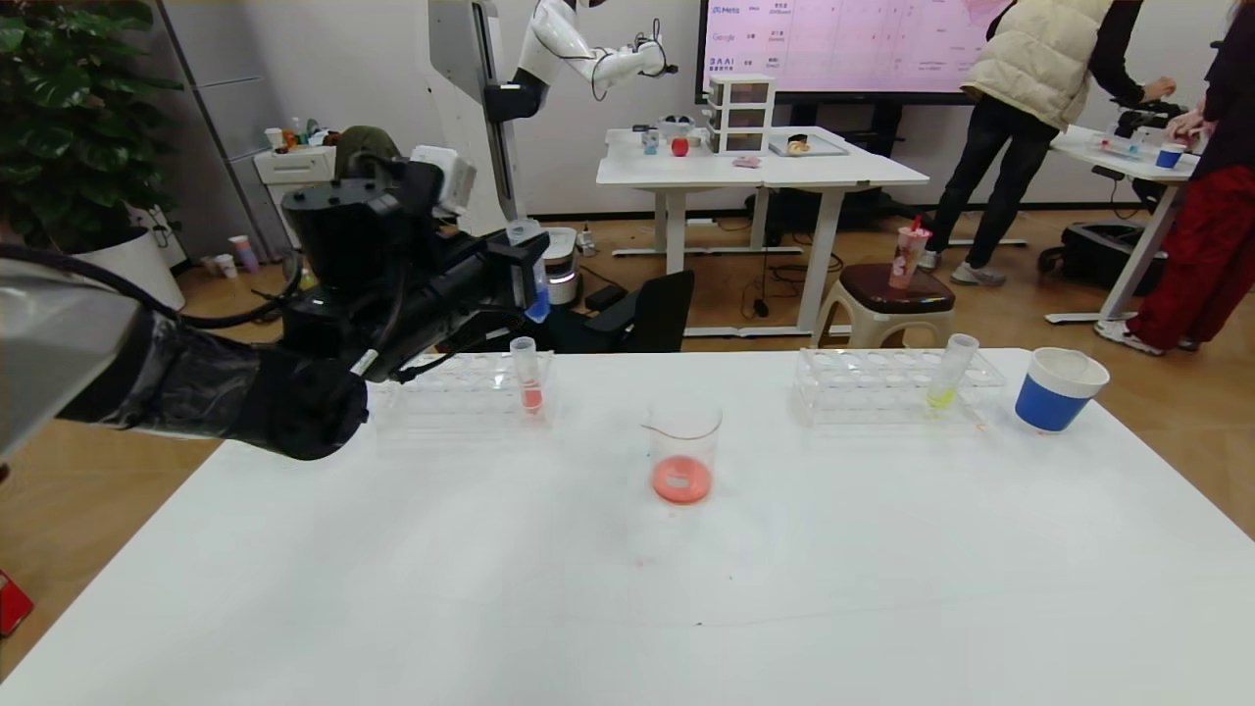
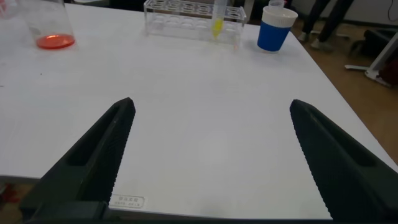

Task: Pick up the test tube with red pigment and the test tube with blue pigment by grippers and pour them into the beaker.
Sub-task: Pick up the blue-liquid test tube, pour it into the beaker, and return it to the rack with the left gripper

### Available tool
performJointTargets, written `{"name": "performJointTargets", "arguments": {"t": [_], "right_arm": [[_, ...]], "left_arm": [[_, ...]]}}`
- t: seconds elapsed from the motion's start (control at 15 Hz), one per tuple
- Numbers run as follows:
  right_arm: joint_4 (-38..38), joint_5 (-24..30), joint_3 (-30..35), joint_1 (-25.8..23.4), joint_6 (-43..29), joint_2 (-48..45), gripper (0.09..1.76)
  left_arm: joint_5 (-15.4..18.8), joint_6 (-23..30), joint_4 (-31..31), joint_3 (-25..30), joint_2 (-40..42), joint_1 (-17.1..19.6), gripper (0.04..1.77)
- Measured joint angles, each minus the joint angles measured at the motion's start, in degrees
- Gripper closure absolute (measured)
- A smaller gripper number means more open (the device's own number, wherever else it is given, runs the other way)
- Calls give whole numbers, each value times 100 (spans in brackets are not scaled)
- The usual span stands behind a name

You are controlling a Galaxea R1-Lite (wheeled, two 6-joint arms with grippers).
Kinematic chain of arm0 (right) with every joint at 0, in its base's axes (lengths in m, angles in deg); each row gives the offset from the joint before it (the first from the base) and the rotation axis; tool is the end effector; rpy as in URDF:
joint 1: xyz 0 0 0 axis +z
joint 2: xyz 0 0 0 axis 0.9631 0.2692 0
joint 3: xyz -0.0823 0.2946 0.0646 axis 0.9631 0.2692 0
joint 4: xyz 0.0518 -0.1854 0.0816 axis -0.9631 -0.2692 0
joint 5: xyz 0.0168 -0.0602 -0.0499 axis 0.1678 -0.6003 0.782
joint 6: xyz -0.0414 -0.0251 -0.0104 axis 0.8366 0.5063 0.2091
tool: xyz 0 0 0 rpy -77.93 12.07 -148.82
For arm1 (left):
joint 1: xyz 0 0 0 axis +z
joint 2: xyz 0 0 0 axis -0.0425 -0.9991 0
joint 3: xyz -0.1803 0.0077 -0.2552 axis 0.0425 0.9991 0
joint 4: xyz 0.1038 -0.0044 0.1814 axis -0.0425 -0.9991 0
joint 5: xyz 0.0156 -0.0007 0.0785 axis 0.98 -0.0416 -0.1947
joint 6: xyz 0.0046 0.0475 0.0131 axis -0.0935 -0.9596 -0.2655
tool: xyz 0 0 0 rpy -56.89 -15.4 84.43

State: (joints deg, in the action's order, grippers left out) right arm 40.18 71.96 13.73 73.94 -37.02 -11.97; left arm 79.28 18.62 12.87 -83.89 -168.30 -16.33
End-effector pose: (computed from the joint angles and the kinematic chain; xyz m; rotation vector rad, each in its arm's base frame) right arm 0.0118 0.0013 0.0750 -0.0699 0.0017 0.0196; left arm 0.4190 -0.1468 0.2170 0.0336 -0.1364 -0.4108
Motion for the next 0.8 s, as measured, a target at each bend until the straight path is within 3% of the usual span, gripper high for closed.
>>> {"name": "performJointTargets", "arguments": {"t": [0.13,0.27,0.4,0.6,0.8], "right_arm": [[0,-2,0,-2,0,0,11],[0,0,0,-2,0,0,11],[2,0,0,0,-2,0,11],[0,-2,0,0,0,0,11],[0,-2,0,-2,-2,0,11]], "left_arm": [[16,-405,-35,-267,-99,-373,130],[49,-1129,69,-421,-289,-616,130],[173,-1645,427,-471,-496,-839,130],[708,-2662,1117,-485,-846,-1005,130],[1221,-3340,1569,-485,-1152,-1056,130]]}}
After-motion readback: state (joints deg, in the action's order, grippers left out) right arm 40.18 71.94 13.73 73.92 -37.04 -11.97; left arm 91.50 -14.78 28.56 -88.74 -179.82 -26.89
